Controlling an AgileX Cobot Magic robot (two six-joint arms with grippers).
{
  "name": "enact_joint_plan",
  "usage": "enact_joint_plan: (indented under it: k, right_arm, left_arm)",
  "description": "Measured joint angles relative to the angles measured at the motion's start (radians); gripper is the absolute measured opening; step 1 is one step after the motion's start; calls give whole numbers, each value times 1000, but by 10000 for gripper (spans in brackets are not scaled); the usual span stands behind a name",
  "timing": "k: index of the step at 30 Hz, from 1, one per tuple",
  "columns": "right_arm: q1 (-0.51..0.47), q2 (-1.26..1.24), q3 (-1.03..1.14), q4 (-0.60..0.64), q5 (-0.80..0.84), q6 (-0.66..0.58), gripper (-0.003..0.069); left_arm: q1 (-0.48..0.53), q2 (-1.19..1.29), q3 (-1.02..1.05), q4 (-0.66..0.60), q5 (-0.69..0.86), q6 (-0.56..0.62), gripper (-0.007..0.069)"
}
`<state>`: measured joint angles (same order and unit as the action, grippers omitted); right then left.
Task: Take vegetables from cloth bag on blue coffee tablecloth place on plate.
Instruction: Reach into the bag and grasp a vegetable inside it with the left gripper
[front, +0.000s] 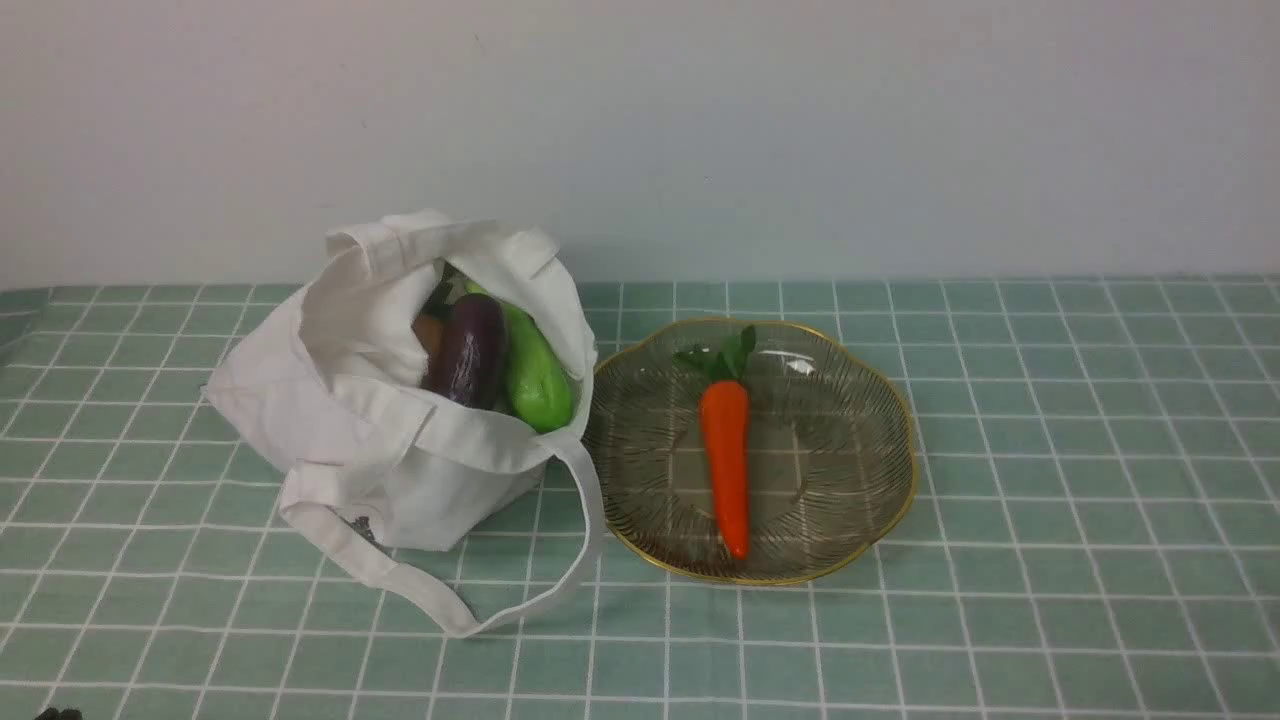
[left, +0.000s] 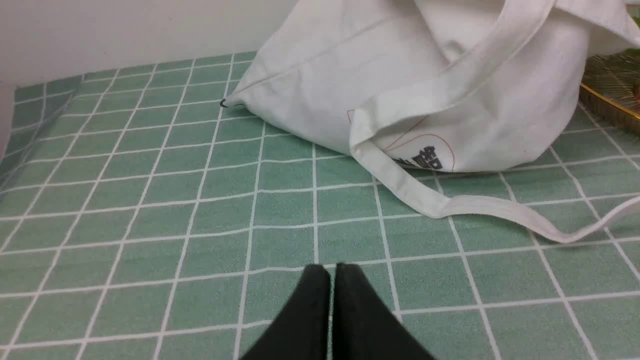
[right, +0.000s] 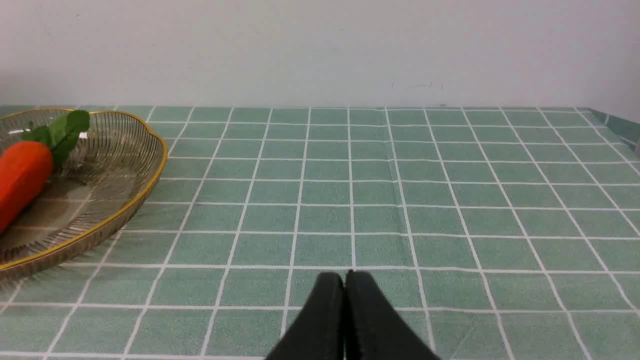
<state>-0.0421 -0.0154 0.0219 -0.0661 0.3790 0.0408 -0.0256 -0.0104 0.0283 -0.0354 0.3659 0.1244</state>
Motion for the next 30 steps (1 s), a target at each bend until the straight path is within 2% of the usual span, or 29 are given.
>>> enact_joint_plan:
  k: [25,28,30]
  right_arm:
    - [0,0,0,0,0,0,-10]
    - [0,0,0,0,0,0,-10]
    - [0,0,0,0,0,0,-10]
  left_arm:
    - [0,0,0,35,-2,0,-8]
    - [0,0,0,-39,-56,-38,-8]
    - [0,0,0,-164,-149,-106,-8]
